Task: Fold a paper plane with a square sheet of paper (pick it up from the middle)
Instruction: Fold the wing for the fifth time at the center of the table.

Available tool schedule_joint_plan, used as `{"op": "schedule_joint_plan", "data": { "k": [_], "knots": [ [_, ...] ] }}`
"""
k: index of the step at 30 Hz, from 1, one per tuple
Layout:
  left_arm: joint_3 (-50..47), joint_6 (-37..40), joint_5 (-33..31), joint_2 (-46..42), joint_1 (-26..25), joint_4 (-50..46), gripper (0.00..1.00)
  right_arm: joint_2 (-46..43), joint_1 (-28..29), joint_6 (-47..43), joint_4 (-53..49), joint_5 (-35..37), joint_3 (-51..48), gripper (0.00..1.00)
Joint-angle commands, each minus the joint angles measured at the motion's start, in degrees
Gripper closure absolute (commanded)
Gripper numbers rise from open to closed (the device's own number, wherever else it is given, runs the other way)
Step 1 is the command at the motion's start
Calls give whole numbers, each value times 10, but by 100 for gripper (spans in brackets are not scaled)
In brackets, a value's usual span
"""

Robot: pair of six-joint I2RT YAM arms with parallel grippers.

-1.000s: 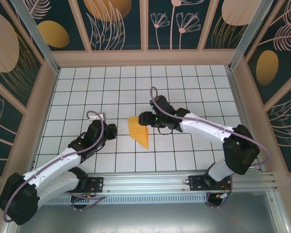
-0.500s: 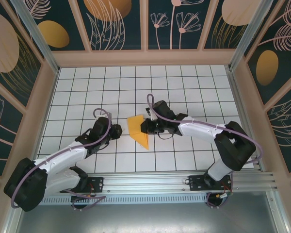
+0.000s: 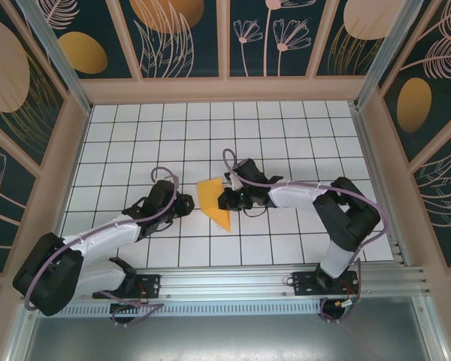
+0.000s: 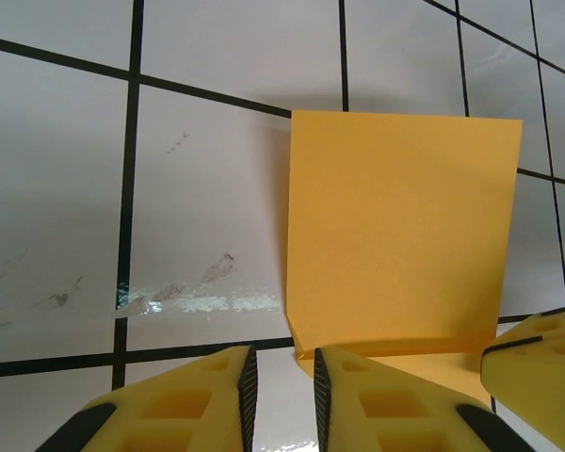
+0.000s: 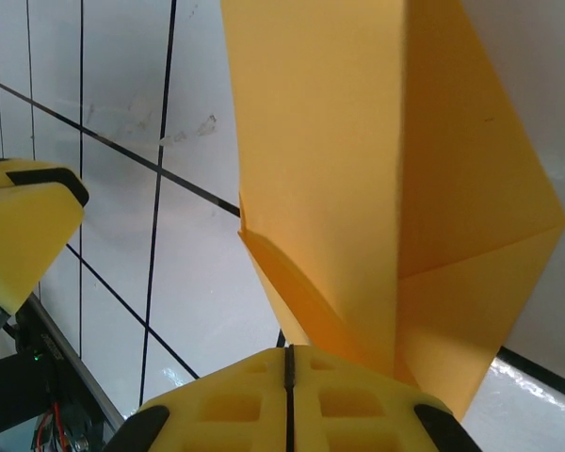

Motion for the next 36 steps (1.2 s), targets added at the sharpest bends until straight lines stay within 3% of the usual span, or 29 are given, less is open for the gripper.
{"op": "schedule_joint_plan", "data": {
  "k": [1, 17, 24, 36],
  "knots": [
    [19, -1, 21, 13, -2, 17, 74, 14, -13, -4, 33, -16, -20, 91],
    [42, -12, 97, 71, -2, 40, 67, 44, -43, 14, 103, -37, -84, 92],
    [33, -84, 124, 96, -4, 63, 57, 51, -48, 22, 131, -41, -106, 91],
    [27, -155, 135, 156, -17, 133, 54, 57, -49, 25, 143, -41, -113, 91]
  ]
}}
